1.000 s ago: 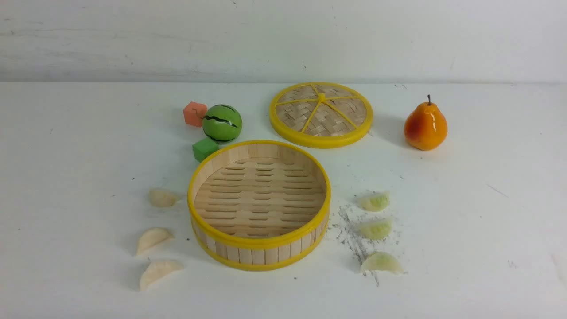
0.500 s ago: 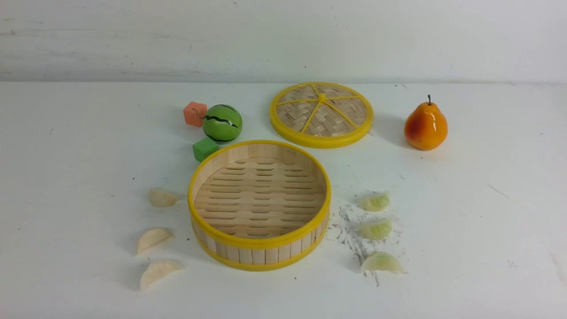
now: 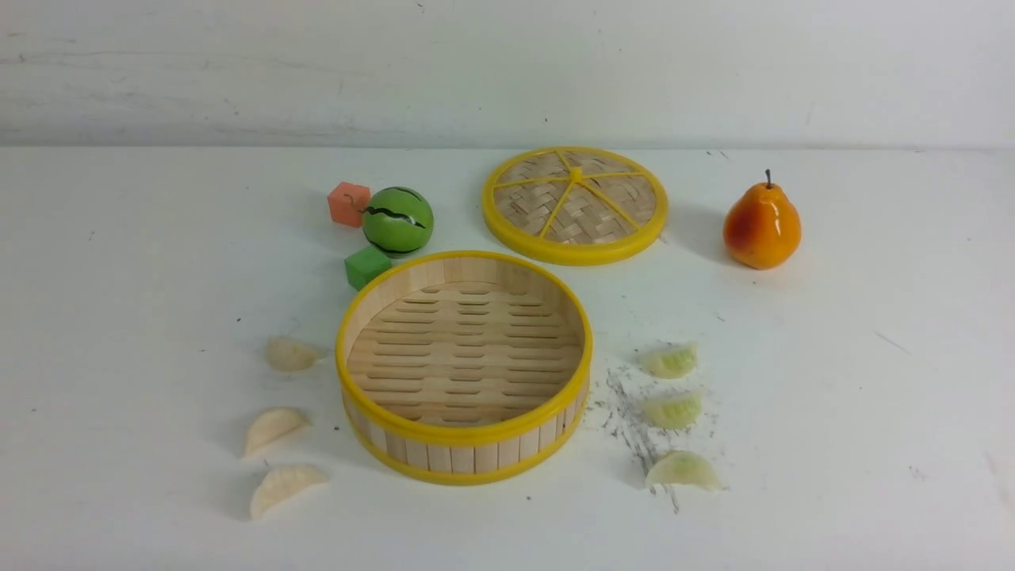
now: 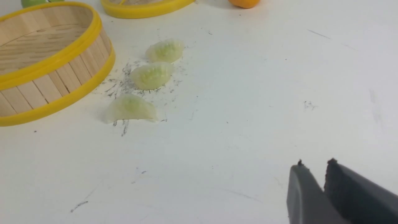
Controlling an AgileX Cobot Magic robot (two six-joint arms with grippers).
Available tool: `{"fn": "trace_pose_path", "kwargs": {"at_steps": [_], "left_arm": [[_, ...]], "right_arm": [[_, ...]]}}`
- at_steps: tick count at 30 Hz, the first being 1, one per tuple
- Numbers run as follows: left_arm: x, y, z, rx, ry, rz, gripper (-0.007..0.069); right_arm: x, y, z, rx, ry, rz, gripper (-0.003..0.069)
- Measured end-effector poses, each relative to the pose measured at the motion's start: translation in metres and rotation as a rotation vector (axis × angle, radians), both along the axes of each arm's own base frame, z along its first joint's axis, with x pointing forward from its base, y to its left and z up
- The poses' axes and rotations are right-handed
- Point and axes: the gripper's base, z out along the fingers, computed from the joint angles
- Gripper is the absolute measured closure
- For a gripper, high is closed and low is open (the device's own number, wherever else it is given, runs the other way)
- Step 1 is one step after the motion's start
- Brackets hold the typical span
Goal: Put the dumplings into the steamer on the white table.
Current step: 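Reach for and grasp a dumpling on the table with the left gripper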
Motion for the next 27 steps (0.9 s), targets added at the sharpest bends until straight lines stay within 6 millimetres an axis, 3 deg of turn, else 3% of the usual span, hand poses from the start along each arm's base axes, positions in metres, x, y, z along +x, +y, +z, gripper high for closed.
{"fn": "trace_pose_path", "kwargs": {"at_steps": [9, 21, 27], "left_arm": [[0.002, 0.000, 0.005, -0.001, -0.061, -0.001, 0.0592], [0.004, -0.001, 0.042, -0.014, -0.466, -0.006, 0.0586], [0.000, -0.001, 0.060, -0.021, -0.680, -0.008, 0.0586]], "right_arm": [[0.000, 0.000, 0.000, 0.000, 0.000, 0.000, 0.0536], [0.001, -0.001, 0.002, 0.000, -0.043, -0.008, 0.0528], [0.005, -0.005, 0.030, 0.027, -0.364, -0.060, 0.0522]]}}
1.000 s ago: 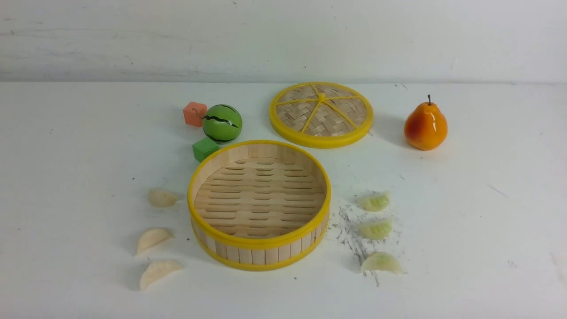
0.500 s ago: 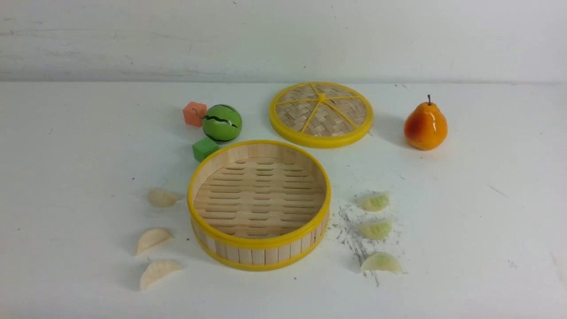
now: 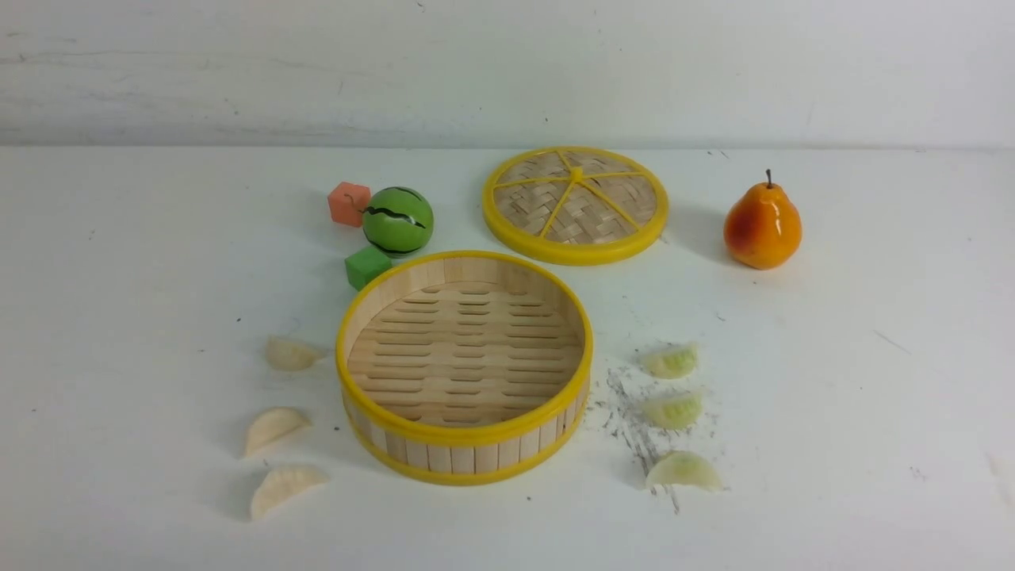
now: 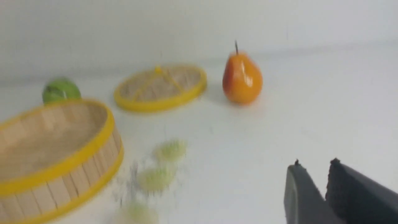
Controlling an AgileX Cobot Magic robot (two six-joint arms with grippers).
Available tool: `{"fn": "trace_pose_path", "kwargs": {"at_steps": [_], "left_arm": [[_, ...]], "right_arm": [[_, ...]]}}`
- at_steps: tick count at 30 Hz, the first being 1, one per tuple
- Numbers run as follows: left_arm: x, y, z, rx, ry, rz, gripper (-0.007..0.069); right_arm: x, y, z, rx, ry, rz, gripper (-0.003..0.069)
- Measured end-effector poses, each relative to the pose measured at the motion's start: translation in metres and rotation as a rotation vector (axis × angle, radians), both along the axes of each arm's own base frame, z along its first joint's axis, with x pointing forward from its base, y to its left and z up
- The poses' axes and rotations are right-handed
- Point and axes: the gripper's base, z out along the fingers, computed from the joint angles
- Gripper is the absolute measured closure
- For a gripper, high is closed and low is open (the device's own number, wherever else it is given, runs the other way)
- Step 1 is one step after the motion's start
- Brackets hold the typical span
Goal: Put the dumplings into the steamer on the white table.
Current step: 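Reach for and grasp a dumpling on the table with the left gripper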
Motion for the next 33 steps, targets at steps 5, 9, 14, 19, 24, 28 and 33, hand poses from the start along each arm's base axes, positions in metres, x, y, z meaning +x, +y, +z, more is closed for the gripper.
{"fn": "trace_pose_path", "kwargs": {"at_steps": [5, 9, 14, 19, 24, 28, 33], "left_arm": [[-0.003, 0.000, 0.008, -0.003, -0.093, -0.001, 0.0579], [-0.004, 0.000, 0.010, -0.081, -0.117, -0.035, 0.0575], [-0.005, 0.000, 0.011, -0.331, -0.115, -0.144, 0.0571], [-0.007, -0.001, 0.025, -0.471, -0.112, -0.220, 0.0573], [-0.025, 0.000, 0.082, -0.394, -0.073, -0.172, 0.0639], [-0.019, 0.005, 0.116, -0.352, 0.128, -0.050, 0.0639], [0.017, 0.013, 0.102, -0.329, 0.559, 0.132, 0.0639]], "right_arm": [[-0.004, -0.004, 0.024, 0.053, -0.269, -0.037, 0.0513], [-0.010, -0.007, 0.037, 0.197, -0.415, -0.025, 0.0510], [-0.011, -0.008, 0.039, 0.346, -0.434, 0.012, 0.0508], [-0.013, -0.007, 0.049, 0.347, -0.433, 0.019, 0.0561], [-0.024, -0.006, 0.097, 0.192, -0.498, 0.002, 0.0673], [-0.016, -0.004, 0.131, 0.038, -0.452, -0.030, 0.0664], [0.028, 0.002, 0.144, -0.125, -0.143, -0.020, 0.0663]]}}
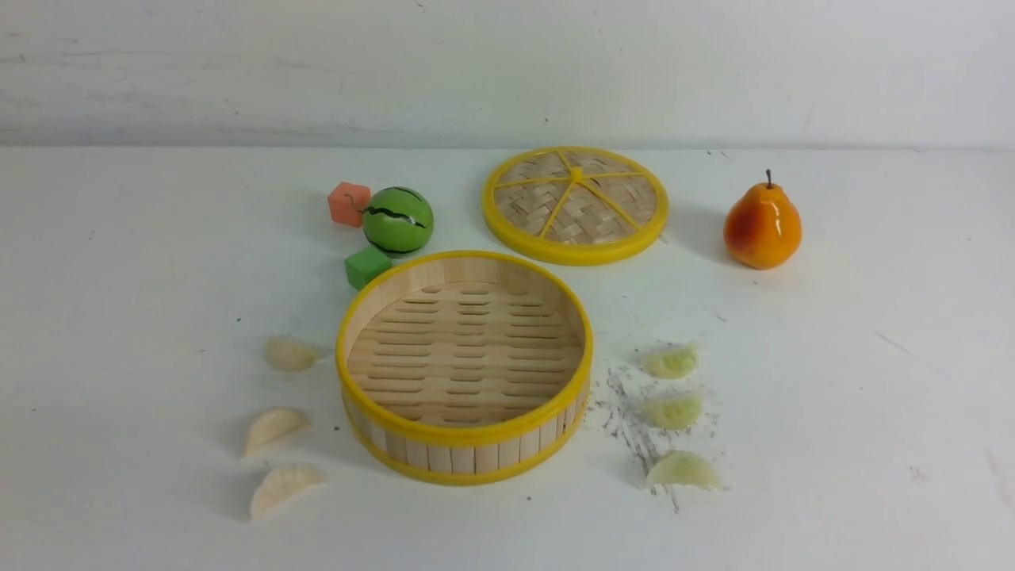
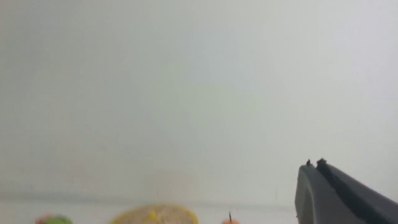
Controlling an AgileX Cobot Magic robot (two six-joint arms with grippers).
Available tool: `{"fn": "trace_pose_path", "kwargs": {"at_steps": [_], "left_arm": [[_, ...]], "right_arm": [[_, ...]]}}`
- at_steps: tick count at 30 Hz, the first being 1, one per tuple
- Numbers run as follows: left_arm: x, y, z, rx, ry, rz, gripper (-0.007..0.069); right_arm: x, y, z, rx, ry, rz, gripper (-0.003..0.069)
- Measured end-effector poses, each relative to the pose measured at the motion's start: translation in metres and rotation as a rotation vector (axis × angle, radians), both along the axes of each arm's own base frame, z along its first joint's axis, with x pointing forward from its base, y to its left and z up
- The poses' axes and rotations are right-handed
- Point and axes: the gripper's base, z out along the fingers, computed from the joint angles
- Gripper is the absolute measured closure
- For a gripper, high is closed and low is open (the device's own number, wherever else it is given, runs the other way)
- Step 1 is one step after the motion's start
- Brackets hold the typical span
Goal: Put the dumplings into the steamer on the white table.
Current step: 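Reach for and grasp a dumpling on the table with the left gripper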
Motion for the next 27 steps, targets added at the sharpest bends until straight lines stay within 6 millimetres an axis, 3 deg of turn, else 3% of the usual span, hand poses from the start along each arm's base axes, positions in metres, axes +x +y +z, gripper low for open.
{"fn": "trace_pose_path", "kwargs": {"at_steps": [2, 5, 6, 7, 12, 16, 27], "left_arm": [[0.014, 0.002, -0.016, -0.001, 0.186, 0.028, 0.0639], [0.028, 0.001, -0.032, -0.014, 0.325, 0.035, 0.0639], [0.029, 0.001, -0.033, -0.016, 0.337, 0.035, 0.0639], [0.035, -0.001, -0.044, -0.033, 0.392, 0.029, 0.0639], [0.044, -0.006, -0.057, -0.069, 0.436, -0.018, 0.0639], [0.046, -0.010, -0.056, -0.061, 0.413, -0.062, 0.0639], [0.045, -0.013, -0.065, -0.099, 0.430, -0.087, 0.0639]], "right_arm": [[0.025, 0.003, -0.010, -0.028, 0.178, 0.008, 0.0663], [0.054, 0.006, -0.032, -0.045, 0.425, 0.023, 0.0662], [0.055, 0.007, -0.035, -0.047, 0.451, 0.025, 0.0662], [0.069, 0.009, -0.054, -0.047, 0.606, 0.035, 0.0662], [0.086, 0.014, -0.086, 0.015, 0.868, 0.061, 0.0662], [0.090, 0.021, -0.093, 0.028, 0.915, 0.109, 0.0662], [0.083, 0.053, -0.093, -0.146, 0.888, 0.318, 0.0661]]}}
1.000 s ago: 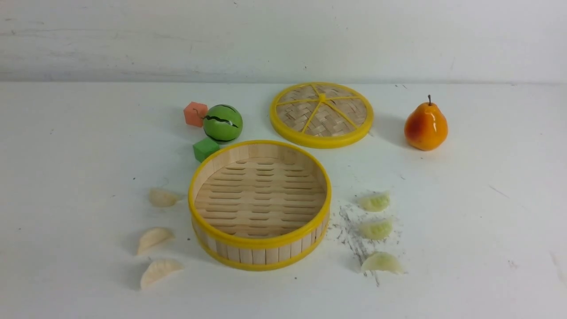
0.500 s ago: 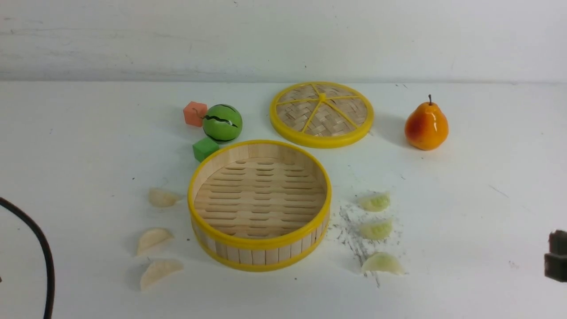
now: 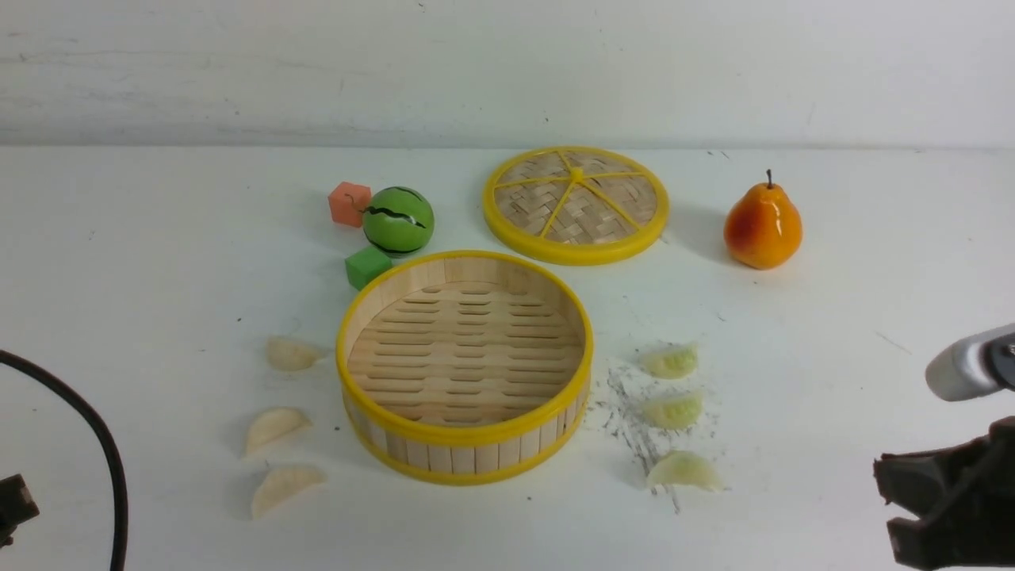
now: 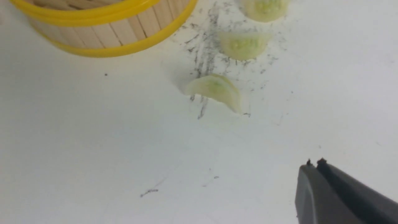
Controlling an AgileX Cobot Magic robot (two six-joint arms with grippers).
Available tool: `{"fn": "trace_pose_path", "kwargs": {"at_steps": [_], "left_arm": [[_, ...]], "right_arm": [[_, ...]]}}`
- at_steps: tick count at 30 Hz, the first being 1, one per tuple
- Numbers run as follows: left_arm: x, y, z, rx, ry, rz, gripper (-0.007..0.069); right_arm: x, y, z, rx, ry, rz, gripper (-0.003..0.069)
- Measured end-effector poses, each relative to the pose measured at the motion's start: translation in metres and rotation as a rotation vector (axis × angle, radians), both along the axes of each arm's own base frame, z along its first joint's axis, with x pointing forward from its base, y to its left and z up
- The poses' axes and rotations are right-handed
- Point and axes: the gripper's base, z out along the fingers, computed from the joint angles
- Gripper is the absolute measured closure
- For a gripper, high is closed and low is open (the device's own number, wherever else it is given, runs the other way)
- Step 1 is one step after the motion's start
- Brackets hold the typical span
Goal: Put the dumplings into the steamer on the white table.
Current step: 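Reach for and grasp a dumpling on the table with the left gripper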
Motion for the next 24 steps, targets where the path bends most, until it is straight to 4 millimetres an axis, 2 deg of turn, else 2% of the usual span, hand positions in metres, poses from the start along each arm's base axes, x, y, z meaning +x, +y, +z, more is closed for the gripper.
{"fn": "trace_pose_path", "kwargs": {"at_steps": [6, 24], "left_arm": [[-0.0003, 0.0000, -0.0003, 0.002, 0.005, -0.001, 0.0639], [-0.0006, -0.0001, -0.0007, -0.001, 0.010, -0.001, 0.0639]], "right_arm": [[-0.0022, 0.0058, 0.0000, -0.002, -0.001, 0.037, 0.0661], [-0.0023, 0.0064, 0.0002, 0.004, 0.000, 0.037, 0.0655]]}}
